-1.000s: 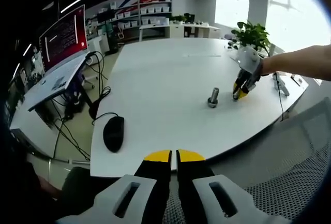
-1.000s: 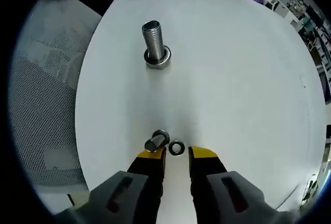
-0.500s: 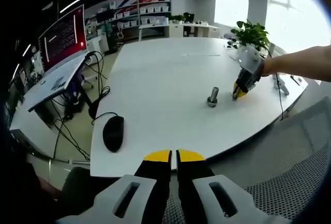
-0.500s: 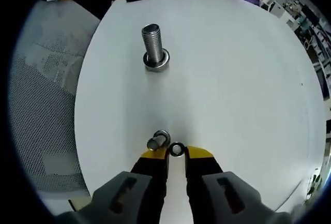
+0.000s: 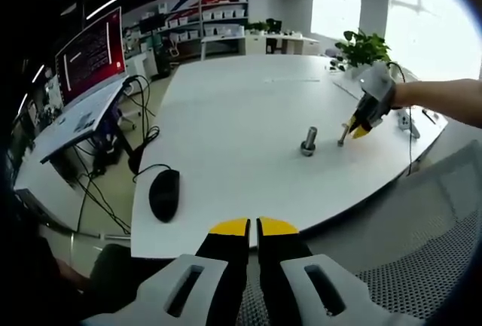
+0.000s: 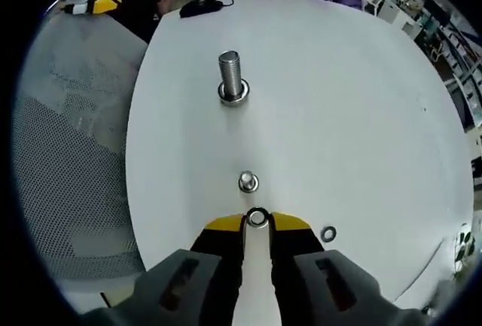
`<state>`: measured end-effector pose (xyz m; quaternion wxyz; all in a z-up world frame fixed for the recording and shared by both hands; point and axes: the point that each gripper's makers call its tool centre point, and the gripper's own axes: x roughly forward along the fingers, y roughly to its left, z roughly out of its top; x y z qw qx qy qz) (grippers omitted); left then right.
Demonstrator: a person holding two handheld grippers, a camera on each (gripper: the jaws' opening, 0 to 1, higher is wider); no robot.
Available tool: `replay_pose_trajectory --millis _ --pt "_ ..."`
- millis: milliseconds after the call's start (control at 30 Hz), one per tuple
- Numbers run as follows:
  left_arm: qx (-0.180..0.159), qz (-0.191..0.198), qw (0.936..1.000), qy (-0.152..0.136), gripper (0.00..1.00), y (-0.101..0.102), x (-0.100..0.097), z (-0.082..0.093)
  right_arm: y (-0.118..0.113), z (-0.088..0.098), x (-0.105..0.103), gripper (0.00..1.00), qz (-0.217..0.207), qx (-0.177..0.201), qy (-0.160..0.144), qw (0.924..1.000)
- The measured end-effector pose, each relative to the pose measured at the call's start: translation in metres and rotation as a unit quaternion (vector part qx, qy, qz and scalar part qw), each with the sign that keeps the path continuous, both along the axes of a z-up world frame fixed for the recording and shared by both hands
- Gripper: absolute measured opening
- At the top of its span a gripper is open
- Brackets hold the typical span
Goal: Place the washer onto the threaded stud by aligning its center hole with the stud, sliding it down to the base, and recovering from edge contact or off-axis alignment until the washer reaches the visible bottom stop.
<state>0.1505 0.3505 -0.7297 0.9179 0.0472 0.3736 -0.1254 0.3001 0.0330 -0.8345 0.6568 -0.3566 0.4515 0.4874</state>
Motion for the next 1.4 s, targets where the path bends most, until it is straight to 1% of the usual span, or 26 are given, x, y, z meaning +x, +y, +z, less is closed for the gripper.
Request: replay_pose_trajectory --millis 167,300,433,633,900,1400 --pt "-0.001 0.0 1.0 -0.002 0.01 0.0 0.0 0.0 -0.001 0.013 -0.001 0.14 -0.01 0.006 -0.007 0.9999" --pt "-0.002 0.001 1.0 -0.004 0.01 0.0 0.001 0.001 0.005 0.029 -0.003 0.14 -0.023 0.026 -0.018 0.9992" --pt "-0.002 0.001 1.0 -0.006 0.01 0.0 0.001 0.002 0.012 0.037 -0.005 0.14 -0.02 0.032 -0.024 0.999" --pt "-0.003 0.002 1.0 -0.008 0.01 0.0 0.001 0.002 0.021 0.046 -0.004 0.14 -0.002 0.028 -0.04 0.9988" --pt "-0.004 0.004 0.9999 -0.01 0.01 0.0 0.001 0.003 0.027 0.044 -0.003 0.14 0.016 0.016 -0.046 0.9987" --pt "-0.005 0.005 0.9999 -0.012 0.01 0.0 0.001 0.003 0.033 0.031 0.0 0.14 0.033 -0.001 -0.035 0.9988"
